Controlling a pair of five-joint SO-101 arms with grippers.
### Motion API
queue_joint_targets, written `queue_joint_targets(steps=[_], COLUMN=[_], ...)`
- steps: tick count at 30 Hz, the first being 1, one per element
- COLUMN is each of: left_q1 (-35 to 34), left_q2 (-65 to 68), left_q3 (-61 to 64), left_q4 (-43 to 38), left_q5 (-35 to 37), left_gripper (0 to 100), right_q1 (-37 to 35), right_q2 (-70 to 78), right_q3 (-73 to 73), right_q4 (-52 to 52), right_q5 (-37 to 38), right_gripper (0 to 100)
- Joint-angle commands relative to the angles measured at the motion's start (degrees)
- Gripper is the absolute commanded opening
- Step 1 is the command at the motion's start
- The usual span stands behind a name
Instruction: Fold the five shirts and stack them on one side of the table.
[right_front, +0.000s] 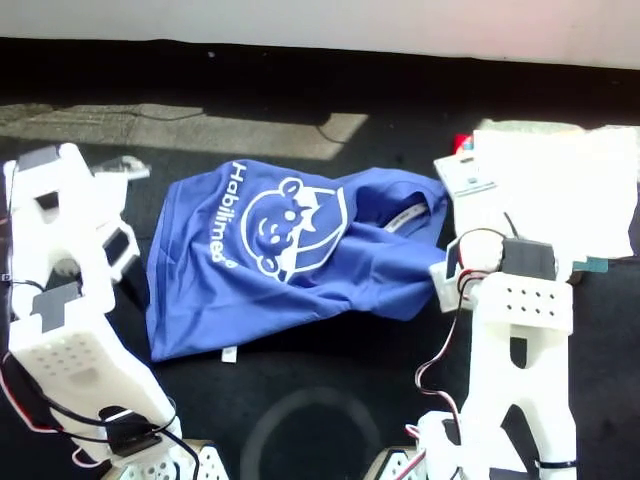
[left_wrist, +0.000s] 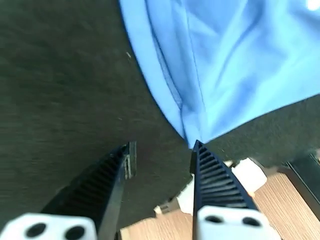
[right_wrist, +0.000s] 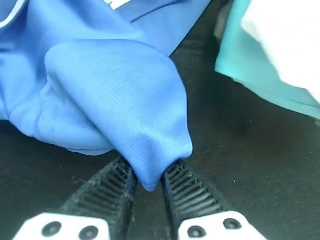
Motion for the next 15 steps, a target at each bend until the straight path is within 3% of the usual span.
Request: queue_joint_targets(steps=[1, 9, 15], left_q1=[3.56, 18.07, 18.33], left_q2=[-3.38, -3.38, -2.51], left_q3=[-4.62, 4.53, 6.02], left_q4=[0.97, -0.97, -17.49], left_q5=[-0.44, -0.26, -0.18], left_gripper=[19, 19, 19], right_q1=[0.92, 0.92, 1.45], right_q2=[-1.8, -1.8, -2.33], right_q3=[0.31, 10.42, 12.0], right_q4=[-3.21, -11.12, -10.95], right_q5=[0.53, 0.44, 0.44], right_gripper=[0.5, 0.5, 0.5])
